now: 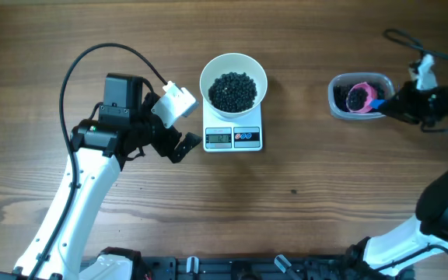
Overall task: Scoop item into bowl and weigh 150g on scale
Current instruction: 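Drag the pink scoop through the beans to fill it, then lift the filled scoop and carry it left over the bowl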
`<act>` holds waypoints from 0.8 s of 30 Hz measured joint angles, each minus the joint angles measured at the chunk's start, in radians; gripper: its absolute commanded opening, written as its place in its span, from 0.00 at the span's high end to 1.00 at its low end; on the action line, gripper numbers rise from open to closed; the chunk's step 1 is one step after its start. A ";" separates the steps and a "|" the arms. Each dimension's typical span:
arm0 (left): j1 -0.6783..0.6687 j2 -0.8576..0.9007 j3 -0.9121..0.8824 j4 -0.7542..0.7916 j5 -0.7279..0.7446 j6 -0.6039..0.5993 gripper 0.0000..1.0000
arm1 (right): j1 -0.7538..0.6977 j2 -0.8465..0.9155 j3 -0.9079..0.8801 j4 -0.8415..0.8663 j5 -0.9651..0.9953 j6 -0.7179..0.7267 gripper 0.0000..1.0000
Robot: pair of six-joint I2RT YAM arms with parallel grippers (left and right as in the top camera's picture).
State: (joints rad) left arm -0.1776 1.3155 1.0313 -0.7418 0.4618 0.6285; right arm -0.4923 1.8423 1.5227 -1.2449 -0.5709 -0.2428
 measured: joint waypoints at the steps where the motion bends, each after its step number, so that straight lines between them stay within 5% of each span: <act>1: 0.000 0.000 0.000 0.000 0.000 0.000 0.00 | -0.021 0.000 0.000 -0.008 -0.018 -0.014 0.96; 13: 0.000 0.000 0.000 0.000 0.000 0.000 0.00 | -0.120 0.000 0.000 -0.098 -0.167 -0.138 0.96; 24: 0.000 0.000 0.000 0.000 0.000 0.000 0.00 | -0.120 0.000 0.000 -0.100 -0.275 -0.114 0.96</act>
State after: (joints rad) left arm -0.1776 1.3155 1.0313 -0.7418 0.4618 0.6285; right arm -0.6125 1.8423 1.5230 -1.3445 -0.8459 -0.3569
